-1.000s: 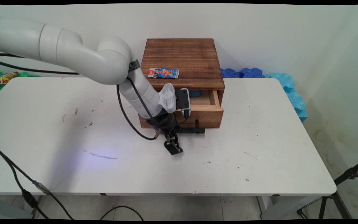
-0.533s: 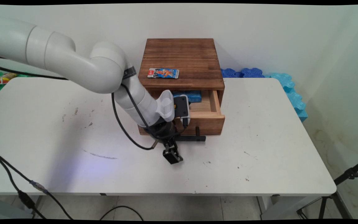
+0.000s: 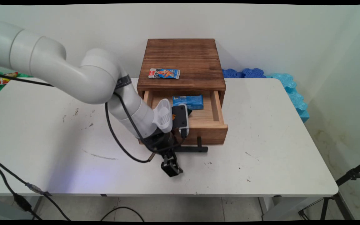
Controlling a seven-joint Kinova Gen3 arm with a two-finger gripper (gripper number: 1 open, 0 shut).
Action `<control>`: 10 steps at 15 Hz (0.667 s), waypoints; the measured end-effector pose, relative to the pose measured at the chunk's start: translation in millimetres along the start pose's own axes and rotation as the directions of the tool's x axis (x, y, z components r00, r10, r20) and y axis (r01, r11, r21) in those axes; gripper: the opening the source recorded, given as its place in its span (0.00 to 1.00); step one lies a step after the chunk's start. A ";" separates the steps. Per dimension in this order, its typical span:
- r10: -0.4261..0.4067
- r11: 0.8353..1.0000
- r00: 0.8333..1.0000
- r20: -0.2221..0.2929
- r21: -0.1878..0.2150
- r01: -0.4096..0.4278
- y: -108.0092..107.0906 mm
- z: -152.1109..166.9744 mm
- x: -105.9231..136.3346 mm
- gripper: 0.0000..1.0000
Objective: Open the drawer
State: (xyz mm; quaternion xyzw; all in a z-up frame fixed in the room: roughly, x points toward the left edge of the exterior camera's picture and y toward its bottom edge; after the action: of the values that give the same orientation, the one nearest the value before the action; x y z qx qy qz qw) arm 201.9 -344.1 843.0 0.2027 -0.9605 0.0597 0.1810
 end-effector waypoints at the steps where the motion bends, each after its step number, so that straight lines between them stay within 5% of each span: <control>1: 0.000 1.000 1.000 -0.002 -0.005 0.000 4.1 -0.8 -0.9 1.00; 10: -0.006 0.999 1.000 -0.022 -0.051 0.005 37.3 -9.8 -7.9 1.00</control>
State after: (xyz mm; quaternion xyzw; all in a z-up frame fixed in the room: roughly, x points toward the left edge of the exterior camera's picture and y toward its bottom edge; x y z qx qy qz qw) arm 196.4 -305.4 847.6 0.2000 -0.9591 0.0367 0.1968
